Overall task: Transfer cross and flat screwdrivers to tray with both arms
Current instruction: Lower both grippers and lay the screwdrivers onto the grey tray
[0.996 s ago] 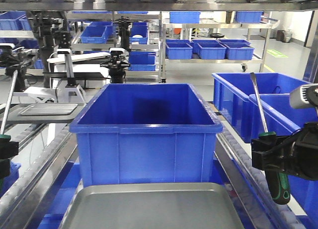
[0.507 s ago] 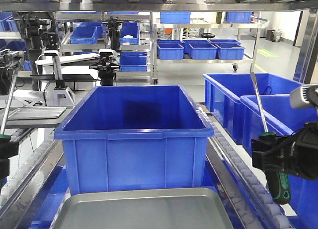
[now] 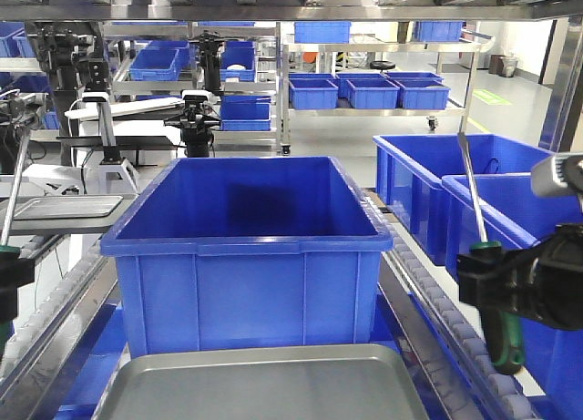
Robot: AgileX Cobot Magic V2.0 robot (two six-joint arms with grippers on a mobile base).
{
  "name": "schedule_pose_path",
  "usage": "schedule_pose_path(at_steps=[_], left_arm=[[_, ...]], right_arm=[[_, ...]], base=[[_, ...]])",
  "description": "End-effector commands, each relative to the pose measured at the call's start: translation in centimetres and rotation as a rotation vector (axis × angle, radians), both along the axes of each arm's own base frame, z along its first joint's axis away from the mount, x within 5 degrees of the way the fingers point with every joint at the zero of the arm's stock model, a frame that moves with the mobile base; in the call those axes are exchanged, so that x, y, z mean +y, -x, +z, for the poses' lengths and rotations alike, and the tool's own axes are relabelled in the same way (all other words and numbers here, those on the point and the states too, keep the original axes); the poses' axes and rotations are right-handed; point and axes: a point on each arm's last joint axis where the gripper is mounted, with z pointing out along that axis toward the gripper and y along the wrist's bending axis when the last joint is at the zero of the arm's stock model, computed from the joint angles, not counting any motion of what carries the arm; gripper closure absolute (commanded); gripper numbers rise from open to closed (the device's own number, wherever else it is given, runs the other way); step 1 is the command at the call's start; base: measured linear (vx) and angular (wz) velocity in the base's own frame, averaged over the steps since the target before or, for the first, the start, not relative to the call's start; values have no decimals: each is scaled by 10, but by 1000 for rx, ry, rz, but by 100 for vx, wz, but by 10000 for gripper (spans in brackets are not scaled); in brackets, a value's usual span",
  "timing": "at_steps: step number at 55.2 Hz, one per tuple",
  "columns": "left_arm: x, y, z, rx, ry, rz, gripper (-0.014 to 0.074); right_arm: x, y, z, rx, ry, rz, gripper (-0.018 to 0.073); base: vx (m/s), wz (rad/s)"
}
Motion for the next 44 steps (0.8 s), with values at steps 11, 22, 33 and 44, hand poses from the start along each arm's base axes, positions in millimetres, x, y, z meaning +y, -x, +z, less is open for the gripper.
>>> schedule_pose_path(at_steps=[11,22,33,44], left_arm=[[-38,-23,-7,66,214,-131,596],[-65,-43,-43,212,137,-249,571],[-70,-61,-69,304,122,-241,384],[-71,-65,-74,319,119,-239,136]], right_arm=[[67,-12,-6,-103,7,224,567],[95,-30,-38,-13,-6,253,545],[103,-42,-64,97,-17,237,380],[104,-43,-66,108,-29,230,100]], base=[[0,0],[0,0],[0,0],[0,0]])
